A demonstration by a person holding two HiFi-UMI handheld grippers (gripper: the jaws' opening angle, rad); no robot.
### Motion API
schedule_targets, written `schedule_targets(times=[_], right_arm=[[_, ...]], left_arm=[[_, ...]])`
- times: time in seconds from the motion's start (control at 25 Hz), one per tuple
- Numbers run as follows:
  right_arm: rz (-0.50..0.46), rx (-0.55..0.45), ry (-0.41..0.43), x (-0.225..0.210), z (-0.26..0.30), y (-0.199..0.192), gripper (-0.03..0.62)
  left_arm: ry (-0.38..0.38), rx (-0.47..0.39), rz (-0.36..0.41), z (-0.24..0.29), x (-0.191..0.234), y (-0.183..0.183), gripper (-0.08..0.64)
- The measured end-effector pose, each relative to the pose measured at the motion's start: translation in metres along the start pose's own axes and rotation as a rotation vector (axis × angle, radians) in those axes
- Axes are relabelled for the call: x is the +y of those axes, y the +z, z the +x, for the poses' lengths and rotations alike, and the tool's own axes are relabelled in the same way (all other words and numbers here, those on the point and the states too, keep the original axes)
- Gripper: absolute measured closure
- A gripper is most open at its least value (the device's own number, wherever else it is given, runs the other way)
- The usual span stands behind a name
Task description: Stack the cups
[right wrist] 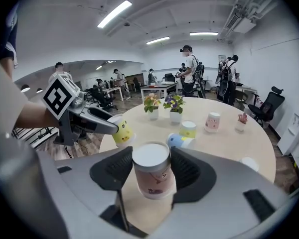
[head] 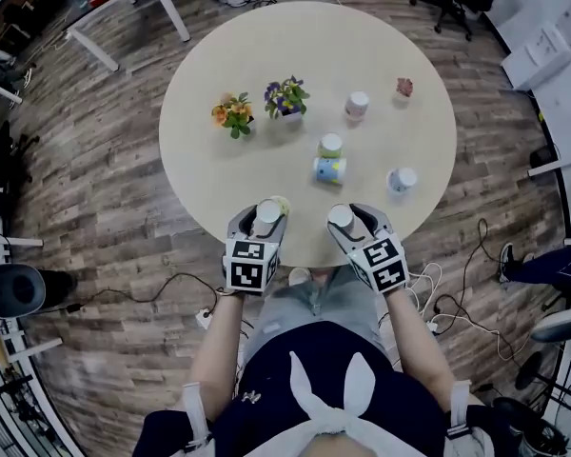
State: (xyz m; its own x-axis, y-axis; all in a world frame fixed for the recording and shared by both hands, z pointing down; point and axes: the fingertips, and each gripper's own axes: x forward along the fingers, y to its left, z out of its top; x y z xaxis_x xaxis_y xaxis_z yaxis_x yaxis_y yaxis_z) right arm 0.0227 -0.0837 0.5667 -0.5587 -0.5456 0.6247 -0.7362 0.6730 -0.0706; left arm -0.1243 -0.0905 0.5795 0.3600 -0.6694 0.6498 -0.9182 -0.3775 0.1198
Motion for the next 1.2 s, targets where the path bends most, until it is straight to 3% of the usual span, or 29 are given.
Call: schedule_targets(times=[0.6,1.2], right_arm=[[-0.086,0.104,0.178,0.006,0.046,-0.017,0.345],[-0.144,0.208,0.214,0.011,0.042,-0.054,0.356]], left_arm=[[-0.019,0.162,0.06,0.043,-0.052,-0.036,0.296],[-0.01,0.207,0.086,0.051,-0.062,-0.055,0.296]])
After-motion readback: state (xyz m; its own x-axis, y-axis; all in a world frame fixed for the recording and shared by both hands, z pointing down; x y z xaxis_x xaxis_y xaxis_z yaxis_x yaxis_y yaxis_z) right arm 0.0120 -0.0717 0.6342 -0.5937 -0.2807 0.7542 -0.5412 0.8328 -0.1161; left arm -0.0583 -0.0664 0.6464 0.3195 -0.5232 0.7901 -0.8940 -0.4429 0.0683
